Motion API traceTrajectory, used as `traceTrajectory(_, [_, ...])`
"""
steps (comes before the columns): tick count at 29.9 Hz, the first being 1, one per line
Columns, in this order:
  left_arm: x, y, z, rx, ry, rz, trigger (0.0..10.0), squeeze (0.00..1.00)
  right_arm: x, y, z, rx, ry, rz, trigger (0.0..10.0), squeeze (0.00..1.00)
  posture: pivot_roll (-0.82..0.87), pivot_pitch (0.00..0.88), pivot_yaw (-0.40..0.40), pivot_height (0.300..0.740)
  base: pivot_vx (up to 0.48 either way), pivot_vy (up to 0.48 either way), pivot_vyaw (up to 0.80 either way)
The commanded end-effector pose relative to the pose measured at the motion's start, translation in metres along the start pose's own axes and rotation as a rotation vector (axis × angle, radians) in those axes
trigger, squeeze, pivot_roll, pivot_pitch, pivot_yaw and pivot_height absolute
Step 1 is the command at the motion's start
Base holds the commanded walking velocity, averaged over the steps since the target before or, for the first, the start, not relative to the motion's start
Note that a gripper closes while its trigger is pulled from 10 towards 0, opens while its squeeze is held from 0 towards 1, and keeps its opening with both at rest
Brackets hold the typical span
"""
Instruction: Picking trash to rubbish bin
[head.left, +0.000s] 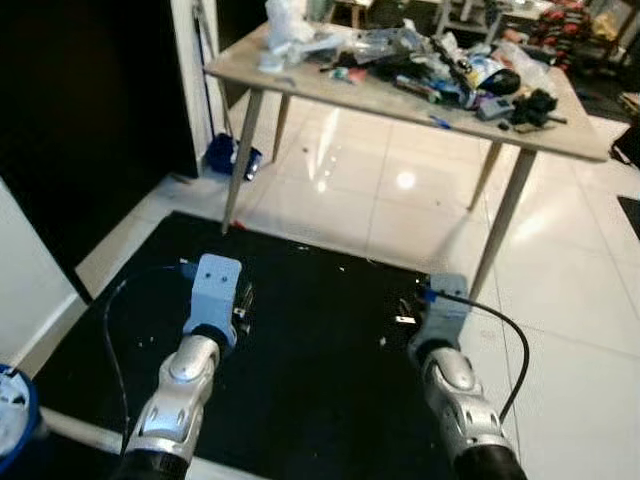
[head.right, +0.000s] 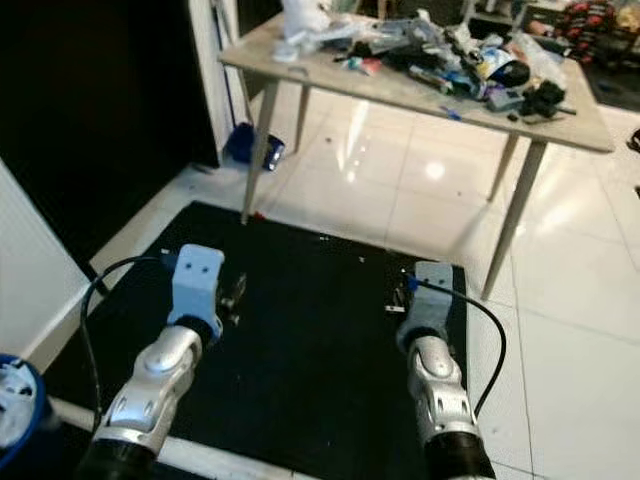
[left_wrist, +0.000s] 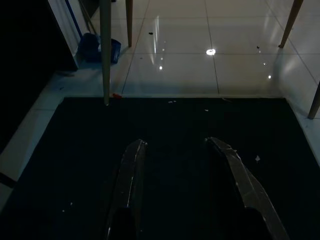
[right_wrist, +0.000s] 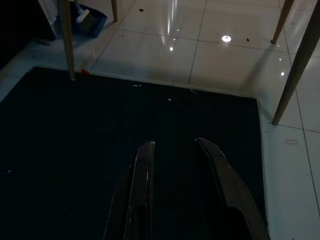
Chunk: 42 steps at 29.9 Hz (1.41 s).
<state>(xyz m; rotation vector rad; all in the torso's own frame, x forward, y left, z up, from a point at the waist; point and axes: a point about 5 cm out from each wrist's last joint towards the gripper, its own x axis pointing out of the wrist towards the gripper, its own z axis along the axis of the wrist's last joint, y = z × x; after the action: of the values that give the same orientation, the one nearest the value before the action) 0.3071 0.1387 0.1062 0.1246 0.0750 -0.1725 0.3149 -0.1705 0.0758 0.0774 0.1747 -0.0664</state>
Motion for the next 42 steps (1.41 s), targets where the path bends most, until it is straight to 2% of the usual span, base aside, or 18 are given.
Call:
traceTrajectory(1, [-0.0012,-0.0025,-0.0027,-0.006,0.008,-0.007,10.0,0.00,-0.0009,-0.0042,-0.0033,-0.005,0.016,-0.011,10.0,0.00,-0.01,0.110,-0.044,0.740,0.270,0.000,0.00])
traceTrajectory(9, [-0.0007,-0.0028,-0.0025,-0.004,0.009,-0.010,10.0,0.00,-0.0008,-0.0040,-0.0034,-0.002,0.017,-0.010,10.0,0.00,-0.01,0.110,-0.042,0.740,0.270,0.000,-0.60])
traceTrajectory(28, [-0.0006,-0.0028,-0.0022,-0.004,0.007,-0.012,10.0,0.00,-0.0007,-0.0044,-0.0034,-0.003,0.018,-0.013,10.0,0.00,-0.01,0.112,-0.042,0.740,0.269,0.000,-0.13])
traceTrajectory(33, [-0.0004,-0.0030,-0.0022,-0.005,0.007,-0.014,10.0,0.00,-0.0008,-0.0045,-0.0037,-0.002,0.019,-0.013,10.0,0.00,-0.01,0.113,-0.042,0.740,0.271,0.000,-0.70])
traceTrajectory(42, [-0.0005,-0.0040,-0.0023,-0.006,0.007,-0.015,10.0,0.00,-0.0008,-0.0051,-0.0035,-0.003,0.017,-0.016,10.0,0.00,-0.01,0.114,-0.044,0.740,0.268,0.000,0.00])
